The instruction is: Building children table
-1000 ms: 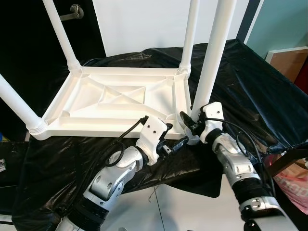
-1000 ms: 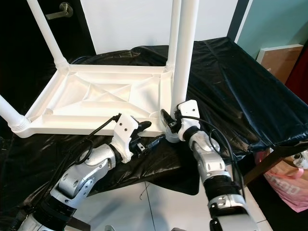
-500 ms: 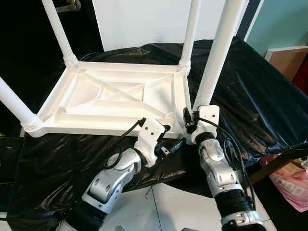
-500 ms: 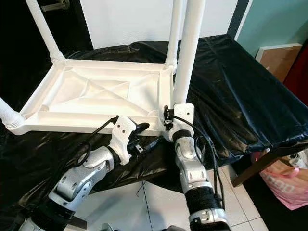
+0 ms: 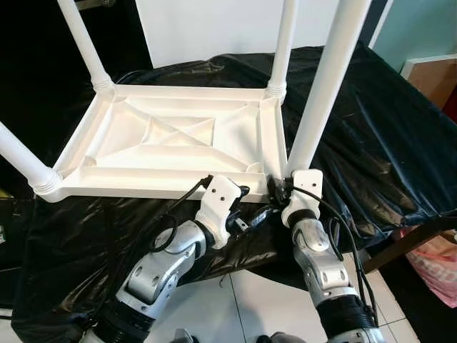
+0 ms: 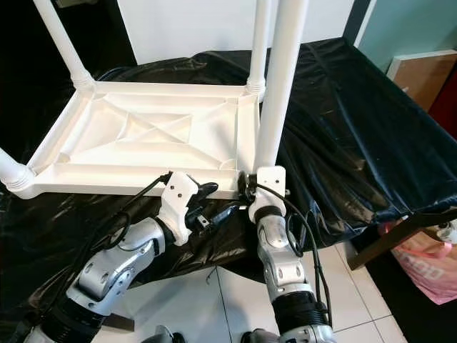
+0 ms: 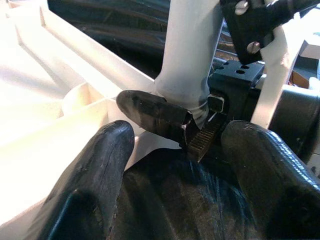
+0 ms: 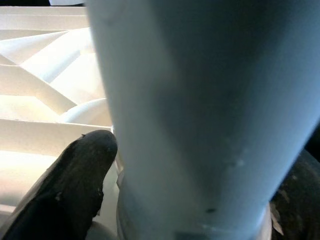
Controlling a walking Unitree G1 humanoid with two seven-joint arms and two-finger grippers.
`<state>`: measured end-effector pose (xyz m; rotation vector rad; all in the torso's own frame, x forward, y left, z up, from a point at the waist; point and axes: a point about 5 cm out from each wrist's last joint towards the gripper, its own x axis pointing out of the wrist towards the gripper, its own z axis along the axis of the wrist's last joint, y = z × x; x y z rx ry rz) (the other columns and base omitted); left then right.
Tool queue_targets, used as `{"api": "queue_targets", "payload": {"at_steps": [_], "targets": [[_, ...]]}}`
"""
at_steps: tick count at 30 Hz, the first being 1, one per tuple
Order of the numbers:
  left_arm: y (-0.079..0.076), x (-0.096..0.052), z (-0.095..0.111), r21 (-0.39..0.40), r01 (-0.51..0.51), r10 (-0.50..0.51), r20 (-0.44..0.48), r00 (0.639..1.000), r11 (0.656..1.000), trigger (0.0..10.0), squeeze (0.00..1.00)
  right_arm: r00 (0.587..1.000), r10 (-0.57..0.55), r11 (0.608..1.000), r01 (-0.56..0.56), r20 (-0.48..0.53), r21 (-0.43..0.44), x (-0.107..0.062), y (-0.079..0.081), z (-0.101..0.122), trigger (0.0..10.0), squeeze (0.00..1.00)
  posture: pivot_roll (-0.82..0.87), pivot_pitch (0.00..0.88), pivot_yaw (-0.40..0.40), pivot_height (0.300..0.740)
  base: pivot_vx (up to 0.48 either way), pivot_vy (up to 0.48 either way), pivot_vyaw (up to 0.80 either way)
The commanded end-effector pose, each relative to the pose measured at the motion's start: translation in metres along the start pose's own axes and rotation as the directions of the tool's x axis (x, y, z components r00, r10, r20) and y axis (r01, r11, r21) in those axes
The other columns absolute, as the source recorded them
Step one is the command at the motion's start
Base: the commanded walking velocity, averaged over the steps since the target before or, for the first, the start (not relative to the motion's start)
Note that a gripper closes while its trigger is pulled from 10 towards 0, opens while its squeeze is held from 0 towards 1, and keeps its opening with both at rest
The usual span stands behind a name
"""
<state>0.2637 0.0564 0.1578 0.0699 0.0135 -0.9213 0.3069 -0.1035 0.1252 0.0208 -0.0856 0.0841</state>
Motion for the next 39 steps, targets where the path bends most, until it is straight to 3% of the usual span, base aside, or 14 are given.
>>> {"api": "queue_targets", "payload": {"at_steps": [1,2,3,4,6,9,16,18,20,25,27,39], "targets": [[-0.005,-0.002,-0.001,-0.008,0.077,-0.077,-0.006,0.997,0.997,10.0,0.00,0.999,0.040,0.999,-0.040,0.004,0.003,-0.004,0.000,-0.001,10.0,1.00,-0.02,0.145,0.002,0.740,0.000,0.000,0.00],[-0.005,-0.002,-0.002,-0.007,0.081,-0.081,-0.009,0.997,0.997,10.0,0.00,0.997,0.072,0.997,-0.072,0.023,-0.002,-0.005,-0.003,0.002,10.0,0.73,-0.02,0.147,-0.001,0.740,0.000,0.000,0.00],[-0.005,-0.002,-0.002,-0.007,0.081,-0.081,-0.009,0.997,0.997,10.0,0.00,0.997,0.072,0.997,-0.072,0.023,-0.002,-0.005,-0.003,0.002,10.0,0.73,-0.02,0.147,-0.001,0.740,0.000,0.000,0.00],[-0.005,-0.002,-0.002,-0.006,0.083,-0.083,-0.010,0.997,0.997,10.0,0.00,0.993,0.113,0.994,-0.113,0.037,-0.002,-0.006,-0.006,0.004,10.0,0.00,-0.02,0.148,-0.002,0.740,0.000,0.000,0.00],[-0.005,-0.002,-0.002,-0.006,0.083,-0.083,-0.010,0.997,0.997,10.0,0.00,0.993,0.113,0.994,-0.113,0.037,-0.002,-0.006,-0.006,0.004,10.0,0.00,-0.02,0.148,-0.002,0.740,0.000,0.000,0.00],[-0.005,-0.004,0.001,-0.001,0.085,-0.085,-0.007,0.996,0.996,10.0,0.00,0.967,0.242,0.970,-0.241,0.082,-0.022,-0.006,-0.018,0.014,10.0,0.00,0.00,0.137,-0.005,0.740,0.000,0.000,0.00],[-0.006,-0.007,0.004,-0.004,0.103,-0.103,0.004,0.995,0.995,10.0,0.00,0.934,0.344,0.939,-0.341,0.099,-0.050,-0.003,-0.025,0.020,10.0,0.00,0.01,0.119,-0.009,0.740,0.000,0.000,0.00],[-0.009,-0.009,0.006,-0.001,0.131,-0.131,0.010,0.991,0.991,10.0,0.00,0.910,0.402,0.915,-0.398,0.097,-0.061,-0.001,-0.026,0.023,10.0,0.00,0.02,0.115,-0.011,0.740,0.000,0.000,0.00],[-0.015,-0.011,0.010,0.001,0.182,-0.182,0.018,0.983,0.983,10.0,0.00,0.864,0.497,0.867,-0.490,0.084,-0.088,0.007,-0.028,0.027,10.0,0.00,0.02,0.101,-0.016,0.740,0.000,0.000,0.00],[-0.016,-0.012,0.011,0.032,0.208,-0.208,0.010,0.978,0.978,10.0,0.00,0.822,0.567,0.822,-0.559,0.057,-0.109,0.019,-0.029,0.029,10.0,0.00,0.02,0.083,-0.023,0.740,0.000,0.000,0.00],[-0.015,-0.011,0.012,0.063,0.201,-0.201,0.003,0.980,0.978,10.0,0.00,0.803,0.596,0.798,-0.590,0.019,-0.124,0.025,-0.029,0.026,0.0,0.00,0.03,0.067,-0.027,0.740,0.000,0.000,0.00],[-0.009,-0.009,0.014,0.083,0.180,-0.182,0.006,0.983,0.980,10.0,0.00,0.788,0.615,0.782,-0.615,-0.039,-0.102,0.023,-0.035,0.013,0.0,0.00,0.02,0.048,-0.023,0.740,0.000,0.000,0.00]]}}
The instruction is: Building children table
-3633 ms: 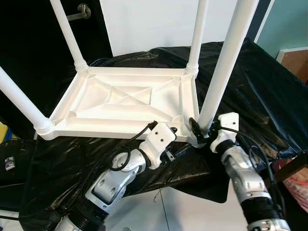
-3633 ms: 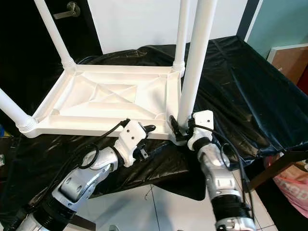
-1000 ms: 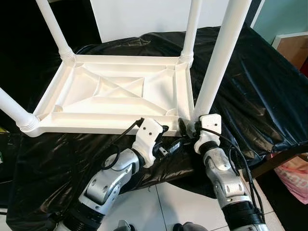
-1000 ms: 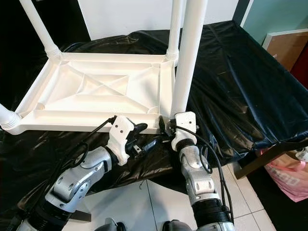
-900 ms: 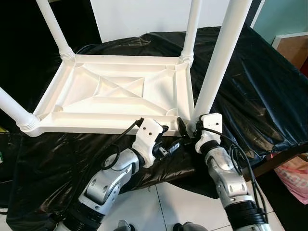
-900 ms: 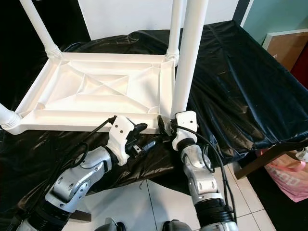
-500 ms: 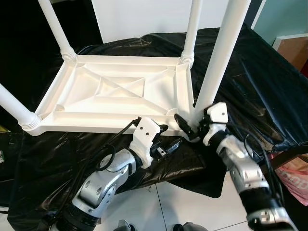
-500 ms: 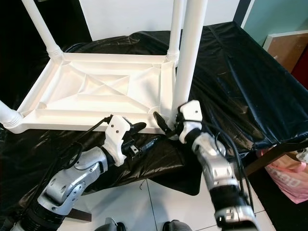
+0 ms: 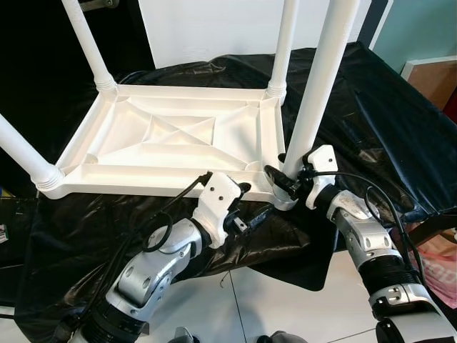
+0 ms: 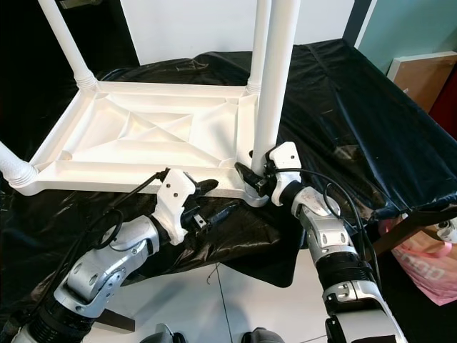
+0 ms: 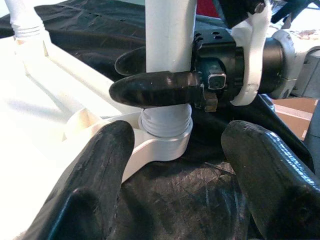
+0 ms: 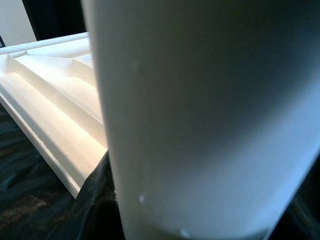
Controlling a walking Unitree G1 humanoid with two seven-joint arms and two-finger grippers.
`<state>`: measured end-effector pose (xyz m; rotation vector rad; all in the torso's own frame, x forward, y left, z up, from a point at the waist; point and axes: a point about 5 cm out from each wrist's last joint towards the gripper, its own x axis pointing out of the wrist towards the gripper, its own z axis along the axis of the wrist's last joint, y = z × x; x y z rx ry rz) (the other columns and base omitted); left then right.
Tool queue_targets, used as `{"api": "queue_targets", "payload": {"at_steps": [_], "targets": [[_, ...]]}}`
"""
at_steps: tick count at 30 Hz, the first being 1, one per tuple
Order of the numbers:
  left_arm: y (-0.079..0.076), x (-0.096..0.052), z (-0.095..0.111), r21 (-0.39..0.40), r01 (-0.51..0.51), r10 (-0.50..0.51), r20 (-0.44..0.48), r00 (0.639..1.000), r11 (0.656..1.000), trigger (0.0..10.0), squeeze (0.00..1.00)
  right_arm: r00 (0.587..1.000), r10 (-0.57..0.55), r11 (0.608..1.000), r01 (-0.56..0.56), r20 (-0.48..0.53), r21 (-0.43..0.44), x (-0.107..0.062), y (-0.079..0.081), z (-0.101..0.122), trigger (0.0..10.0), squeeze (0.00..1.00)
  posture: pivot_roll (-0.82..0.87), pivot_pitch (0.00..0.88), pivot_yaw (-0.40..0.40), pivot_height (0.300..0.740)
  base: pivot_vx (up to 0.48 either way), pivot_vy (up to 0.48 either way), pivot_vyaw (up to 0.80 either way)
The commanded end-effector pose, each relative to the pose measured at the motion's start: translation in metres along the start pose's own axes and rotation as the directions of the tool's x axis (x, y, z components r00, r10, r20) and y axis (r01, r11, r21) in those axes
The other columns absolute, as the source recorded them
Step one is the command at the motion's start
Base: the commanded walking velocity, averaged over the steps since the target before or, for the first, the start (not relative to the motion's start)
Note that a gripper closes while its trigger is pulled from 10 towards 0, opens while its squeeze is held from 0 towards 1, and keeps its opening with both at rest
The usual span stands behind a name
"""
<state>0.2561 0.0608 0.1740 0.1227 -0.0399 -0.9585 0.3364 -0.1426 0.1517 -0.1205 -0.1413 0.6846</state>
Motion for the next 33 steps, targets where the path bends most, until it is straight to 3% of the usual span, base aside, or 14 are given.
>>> {"api": "queue_targets", "payload": {"at_steps": [1,11,12,21,24,28,30,31,33], "targets": [[-0.004,0.001,-0.001,0.015,0.136,-0.136,-0.009,0.991,0.991,10.0,0.00,0.998,0.047,0.999,-0.046,-0.043,0.028,-0.003,0.008,-0.013,10.0,0.00,0.01,0.049,-0.021,0.740,0.000,0.000,0.00],[0.004,0.004,-0.002,0.020,0.099,-0.099,-0.009,0.995,0.995,10.0,0.00,0.990,-0.119,0.992,0.121,-0.073,0.025,-0.008,0.008,-0.021,10.0,0.00,-0.02,0.060,-0.016,0.740,0.000,0.000,0.00],[0.004,0.005,-0.004,0.018,0.098,-0.098,-0.010,0.995,0.995,10.0,0.00,0.978,-0.197,0.979,0.200,-0.067,0.038,-0.009,0.010,-0.019,10.0,0.00,-0.02,0.070,-0.018,0.740,0.000,0.000,0.00],[0.004,0.005,-0.004,0.007,0.082,-0.082,-0.007,0.997,0.997,10.0,0.00,0.944,-0.326,0.942,0.329,-0.051,0.067,-0.014,0.015,-0.017,10.0,0.00,-0.02,0.092,-0.013,0.740,0.000,0.000,0.00],[0.002,0.003,-0.008,-0.011,0.082,-0.082,-0.014,0.997,0.997,10.0,0.00,0.865,-0.497,0.864,0.501,-0.062,0.054,-0.023,0.017,-0.023,10.0,0.00,-0.01,0.096,0.008,0.740,0.000,0.000,0.00],[0.000,0.005,-0.010,-0.016,0.086,-0.086,-0.016,0.996,0.996,10.0,0.00,0.819,-0.567,0.819,0.572,-0.082,0.050,-0.029,0.018,-0.029,10.0,0.00,-0.02,0.099,0.017,0.740,0.000,0.000,0.00],[0.000,0.005,-0.010,-0.016,0.086,-0.086,-0.016,0.996,0.996,10.0,0.00,0.819,-0.567,0.819,0.572,-0.082,0.050,-0.029,0.018,-0.029,10.0,0.00,-0.02,0.099,0.017,0.740,0.000,0.000,0.00],[0.002,0.005,-0.009,-0.017,0.082,-0.082,-0.016,0.996,0.996,10.0,0.00,0.780,-0.618,0.780,0.624,-0.104,0.051,-0.031,0.020,-0.033,10.0,0.00,-0.02,0.103,0.019,0.740,0.000,0.000,0.00],[0.002,0.005,-0.009,-0.017,0.082,-0.082,-0.016,0.996,0.996,10.0,0.00,0.780,-0.618,0.780,0.624,-0.104,0.051,-0.031,0.020,-0.033,10.0,0.00,-0.02,0.103,0.019,0.740,0.000,0.000,0.00]]}}
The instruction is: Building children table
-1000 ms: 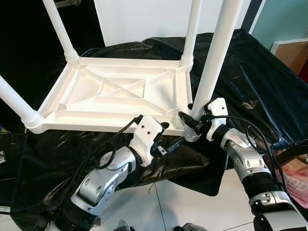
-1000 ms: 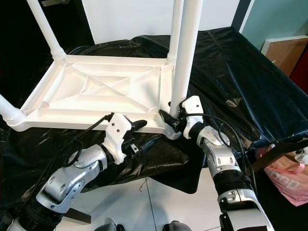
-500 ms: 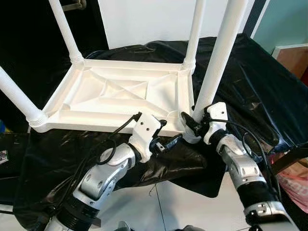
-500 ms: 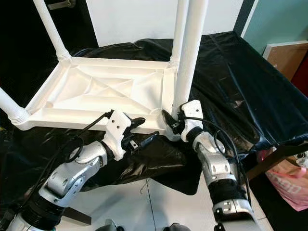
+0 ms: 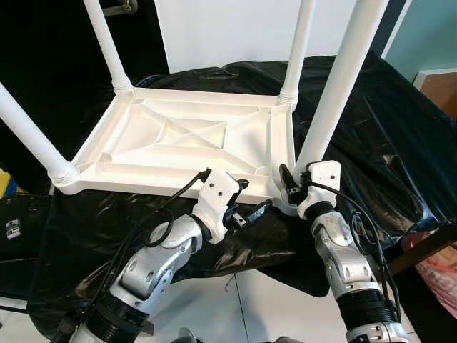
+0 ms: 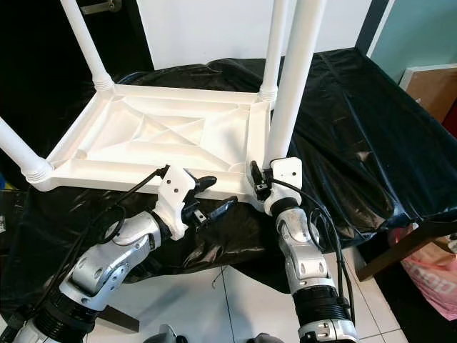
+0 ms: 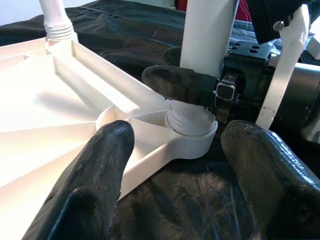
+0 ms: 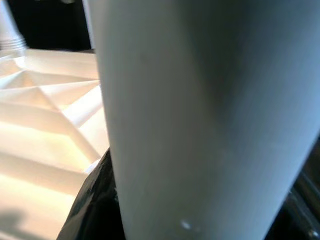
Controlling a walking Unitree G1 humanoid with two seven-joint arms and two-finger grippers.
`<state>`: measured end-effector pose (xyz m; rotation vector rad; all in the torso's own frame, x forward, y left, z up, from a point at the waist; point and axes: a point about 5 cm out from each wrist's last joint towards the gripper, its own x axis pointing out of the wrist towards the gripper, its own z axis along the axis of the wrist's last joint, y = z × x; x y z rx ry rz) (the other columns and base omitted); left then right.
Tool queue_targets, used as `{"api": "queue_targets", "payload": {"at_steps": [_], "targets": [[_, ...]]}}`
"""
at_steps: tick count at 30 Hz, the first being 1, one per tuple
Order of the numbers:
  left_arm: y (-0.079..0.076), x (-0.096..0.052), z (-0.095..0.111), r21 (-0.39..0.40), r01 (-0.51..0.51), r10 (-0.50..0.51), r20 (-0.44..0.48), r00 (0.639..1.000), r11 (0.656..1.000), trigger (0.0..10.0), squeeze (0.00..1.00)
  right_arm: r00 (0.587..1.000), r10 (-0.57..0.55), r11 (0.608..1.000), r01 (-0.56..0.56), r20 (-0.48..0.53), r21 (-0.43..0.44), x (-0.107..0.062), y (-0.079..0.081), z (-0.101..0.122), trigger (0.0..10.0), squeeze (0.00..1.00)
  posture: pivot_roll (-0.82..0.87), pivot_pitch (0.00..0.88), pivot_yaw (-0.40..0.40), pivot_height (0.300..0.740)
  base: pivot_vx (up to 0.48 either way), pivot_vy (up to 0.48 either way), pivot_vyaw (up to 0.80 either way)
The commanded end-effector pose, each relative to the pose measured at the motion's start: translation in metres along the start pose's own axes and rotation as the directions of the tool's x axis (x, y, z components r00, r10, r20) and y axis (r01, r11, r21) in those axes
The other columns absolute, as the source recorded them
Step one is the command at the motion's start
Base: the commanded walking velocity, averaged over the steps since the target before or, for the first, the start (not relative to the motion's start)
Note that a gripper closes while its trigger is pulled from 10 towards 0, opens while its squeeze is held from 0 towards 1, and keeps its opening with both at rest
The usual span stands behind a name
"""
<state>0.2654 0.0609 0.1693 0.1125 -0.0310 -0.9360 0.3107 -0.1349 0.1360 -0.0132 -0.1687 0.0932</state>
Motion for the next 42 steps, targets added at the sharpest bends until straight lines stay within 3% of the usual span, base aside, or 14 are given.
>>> {"api": "queue_targets", "payload": {"at_steps": [1,10,18,19,22,23,28,29,31,32,33,34,38,42], "targets": [[0.000,-0.001,0.000,-0.005,0.086,-0.086,-0.002,0.996,0.996,10.0,0.00,0.974,-0.193,0.981,0.194,-0.121,-0.008,-0.016,-0.015,-0.024,10.0,0.00,-0.03,0.107,0.016,0.740,0.000,0.000,0.00],[0.003,0.006,0.002,-0.009,0.020,-0.020,0.030,0.999,1.000,10.0,0.00,0.944,-0.307,0.951,0.308,-0.121,-0.012,-0.020,-0.013,-0.021,10.0,0.00,-0.02,0.097,0.019,0.740,0.000,0.000,0.00],[0.004,0.003,-0.001,0.011,0.006,-0.006,0.023,1.000,1.000,10.0,0.00,0.943,-0.322,0.947,0.321,-0.078,-0.031,-0.021,-0.016,-0.013,10.0,0.00,-0.02,0.107,0.018,0.740,0.000,0.000,0.00],[0.006,0.003,-0.001,0.010,-0.004,0.004,0.023,1.000,1.000,10.0,0.00,0.950,-0.307,0.951,0.306,-0.061,-0.033,-0.020,-0.017,-0.011,10.0,0.64,-0.03,0.108,0.018,0.740,0.000,0.000,0.00],[0.007,0.004,0.000,0.008,-0.011,0.010,0.025,1.000,1.000,10.0,0.00,0.953,-0.298,0.954,0.297,-0.050,-0.035,-0.019,-0.017,-0.009,10.0,0.64,-0.02,0.107,0.017,0.740,0.000,0.000,0.00],[0.009,0.004,0.000,0.017,-0.029,0.028,0.027,0.999,0.999,10.0,0.00,0.968,-0.248,0.969,0.248,-0.033,-0.006,-0.018,-0.018,-0.005,10.0,1.00,-0.02,0.098,0.007,0.740,0.000,0.000,0.00],[0.011,0.004,-0.002,0.012,-0.061,0.061,0.026,0.998,0.998,10.0,0.00,0.998,-0.064,0.997,0.064,0.001,0.034,-0.015,-0.022,0.002,10.0,1.00,-0.02,0.076,0.002,0.740,0.000,0.000,0.00],[0.011,0.005,-0.001,0.010,-0.069,0.069,0.026,0.997,0.998,10.0,0.00,1.000,0.028,0.999,-0.029,0.011,0.038,-0.014,-0.023,0.004,10.0,1.00,-0.01,0.069,-0.006,0.740,0.000,0.000,0.00],[0.011,0.005,-0.001,0.010,-0.069,0.069,0.026,0.997,0.998,10.0,0.00,1.000,0.028,0.999,-0.029,0.011,0.038,-0.014,-0.023,0.004,10.0,1.00,-0.01,0.069,-0.006,0.740,0.000,0.000,0.00],[0.011,0.004,-0.001,0.009,-0.072,0.071,0.029,0.997,0.997,10.0,0.00,0.996,0.092,0.995,-0.092,0.009,0.038,-0.014,-0.025,0.004,10.0,0.64,-0.01,0.062,-0.010,0.740,0.000,0.000,0.00],[0.011,0.004,-0.001,0.009,-0.072,0.071,0.029,0.997,0.997,10.0,0.00,0.996,0.092,0.995,-0.092,0.009,0.038,-0.014,-0.025,0.004,10.0,0.64,-0.01,0.062,-0.010,0.740,0.000,0.000,0.00],[0.012,0.005,-0.002,0.014,-0.071,0.071,0.023,0.997,0.997,10.0,0.00,0.982,0.189,0.981,-0.188,-0.012,0.034,-0.011,-0.027,0.000,10.0,0.00,-0.01,0.046,-0.010,0.740,0.000,0.000,0.00],[0.010,0.007,-0.002,0.011,-0.052,0.052,0.019,0.998,0.999,10.0,0.00,0.923,0.382,0.924,-0.382,-0.045,0.002,-0.001,-0.030,-0.002,10.0,0.00,0.00,0.038,-0.007,0.740,0.000,0.000,0.00],[0.009,0.008,-0.002,0.008,-0.039,0.039,0.018,0.999,0.999,10.0,0.00,0.905,0.423,0.906,-0.424,-0.048,-0.007,0.004,-0.030,0.000,10.0,0.00,0.00,0.034,-0.005,0.740,0.000,0.000,0.00]]}}
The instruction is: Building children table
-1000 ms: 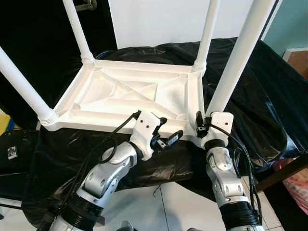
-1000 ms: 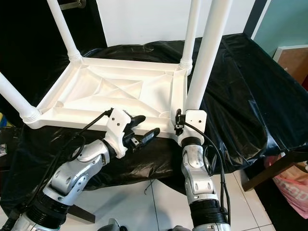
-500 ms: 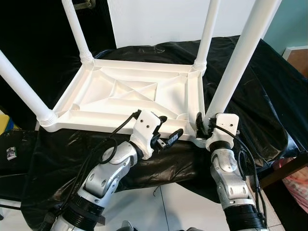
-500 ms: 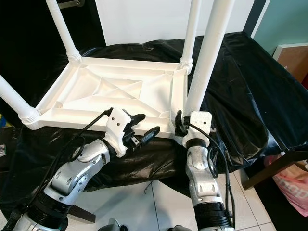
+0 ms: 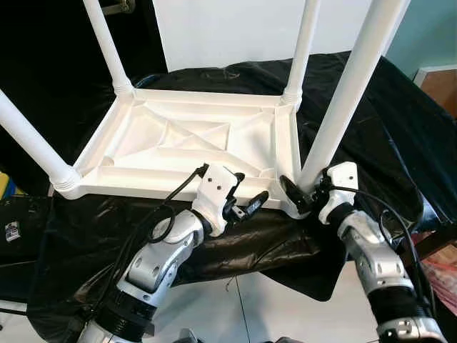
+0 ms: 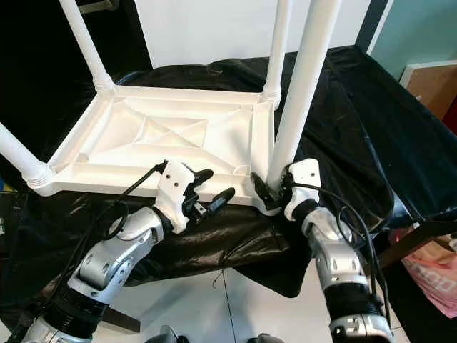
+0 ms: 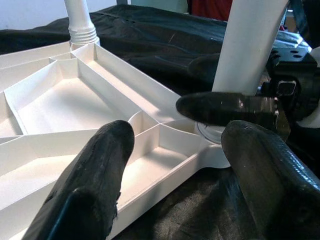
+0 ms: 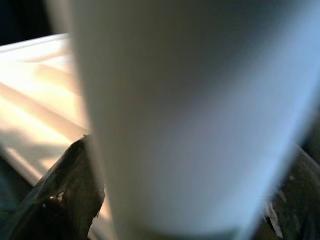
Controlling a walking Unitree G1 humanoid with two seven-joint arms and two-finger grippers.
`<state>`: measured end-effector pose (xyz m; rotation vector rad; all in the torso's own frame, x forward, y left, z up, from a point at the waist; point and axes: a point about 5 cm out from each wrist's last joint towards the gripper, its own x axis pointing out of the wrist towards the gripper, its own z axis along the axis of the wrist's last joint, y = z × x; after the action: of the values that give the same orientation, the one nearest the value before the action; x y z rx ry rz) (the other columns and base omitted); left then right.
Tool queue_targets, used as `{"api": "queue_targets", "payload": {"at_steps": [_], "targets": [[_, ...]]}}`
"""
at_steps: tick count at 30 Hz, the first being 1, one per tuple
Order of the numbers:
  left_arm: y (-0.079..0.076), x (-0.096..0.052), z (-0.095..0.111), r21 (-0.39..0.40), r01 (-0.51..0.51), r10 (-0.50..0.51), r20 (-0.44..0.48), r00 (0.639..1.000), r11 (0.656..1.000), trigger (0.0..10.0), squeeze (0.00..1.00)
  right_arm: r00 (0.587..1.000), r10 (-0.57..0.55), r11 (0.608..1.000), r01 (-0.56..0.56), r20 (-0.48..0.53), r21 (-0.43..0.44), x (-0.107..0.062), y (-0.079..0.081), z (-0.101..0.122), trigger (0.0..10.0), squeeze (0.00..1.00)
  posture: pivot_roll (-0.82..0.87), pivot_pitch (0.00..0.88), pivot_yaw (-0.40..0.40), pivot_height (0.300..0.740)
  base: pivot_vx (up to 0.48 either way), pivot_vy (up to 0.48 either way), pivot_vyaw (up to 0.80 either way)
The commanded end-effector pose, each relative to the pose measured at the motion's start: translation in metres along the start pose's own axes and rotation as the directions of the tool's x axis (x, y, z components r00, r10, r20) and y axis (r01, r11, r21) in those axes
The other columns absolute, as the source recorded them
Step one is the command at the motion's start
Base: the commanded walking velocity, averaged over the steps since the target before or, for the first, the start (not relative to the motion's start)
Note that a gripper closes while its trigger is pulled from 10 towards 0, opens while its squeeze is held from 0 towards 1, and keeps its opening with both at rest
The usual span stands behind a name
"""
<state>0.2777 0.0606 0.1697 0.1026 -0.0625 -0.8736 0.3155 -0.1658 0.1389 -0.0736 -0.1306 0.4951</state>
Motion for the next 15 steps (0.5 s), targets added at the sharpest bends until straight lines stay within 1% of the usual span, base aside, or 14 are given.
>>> {"api": "queue_targets", "payload": {"at_steps": [1,2,4,5,6,7,8,9,15], "targets": [[-0.002,0.001,0.000,-0.005,0.039,-0.039,-0.006,0.999,0.999,10.0,0.00,0.998,0.056,0.998,-0.056,-0.016,-0.003,0.007,-0.001,-0.001,10.0,0.00,0.01,0.026,-0.007,0.740,0.000,0.000,0.00],[-0.002,0.001,0.000,-0.005,0.039,-0.039,-0.006,0.999,0.999,10.0,0.00,0.998,0.056,0.998,-0.056,-0.016,-0.003,0.007,-0.001,-0.001,10.0,0.00,0.01,0.026,-0.007,0.740,0.000,0.000,0.00],[-0.003,0.002,0.002,-0.016,0.060,-0.060,0.001,0.998,0.998,10.0,0.00,0.993,0.116,0.993,-0.117,-0.034,-0.020,0.013,-0.004,0.000,10.0,0.00,0.02,0.023,-0.008,0.740,0.000,0.000,0.00],[-0.004,0.002,0.002,-0.013,0.065,-0.065,0.004,0.998,0.998,10.0,0.00,0.989,0.144,0.989,-0.145,-0.043,-0.020,0.015,-0.004,-0.001,7.3,0.00,0.03,0.022,-0.010,0.740,0.000,0.000,0.00],[-0.004,0.002,0.002,-0.013,0.065,-0.065,0.004,0.998,0.998,10.0,0.00,0.989,0.144,0.989,-0.145,-0.043,-0.020,0.015,-0.004,-0.001,7.3,0.00,0.03,0.022,-0.010,0.740,0.000,0.000,0.00],[-0.005,0.002,0.002,-0.010,0.067,-0.067,0.005,0.998,0.998,10.0,0.00,0.986,0.159,0.987,-0.160,-0.048,-0.016,0.016,-0.003,-0.002,3.1,0.00,0.03,0.022,-0.010,0.740,0.000,0.000,0.00],[-0.005,0.002,0.002,-0.009,0.069,-0.069,0.005,0.998,0.998,10.0,0.00,0.984,0.168,0.985,-0.169,-0.051,-0.017,0.016,-0.002,-0.004,2.0,0.00,0.03,0.020,-0.014,0.740,0.000,0.000,0.00],[-0.006,0.002,0.002,-0.011,0.069,-0.069,0.006,0.998,0.998,10.0,0.00,0.982,0.180,0.983,-0.181,-0.052,-0.016,0.017,-0.002,-0.005,0.0,0.00,0.03,0.021,-0.018,0.740,0.000,0.000,0.00],[-0.007,0.002,0.002,-0.017,0.068,-0.067,0.007,0.998,0.998,10.0,0.00,0.976,0.207,0.978,-0.208,-0.066,-0.010,0.016,-0.001,-0.011,0.0,0.00,0.03,0.023,-0.023,0.740,0.000,0.000,0.00]]}}
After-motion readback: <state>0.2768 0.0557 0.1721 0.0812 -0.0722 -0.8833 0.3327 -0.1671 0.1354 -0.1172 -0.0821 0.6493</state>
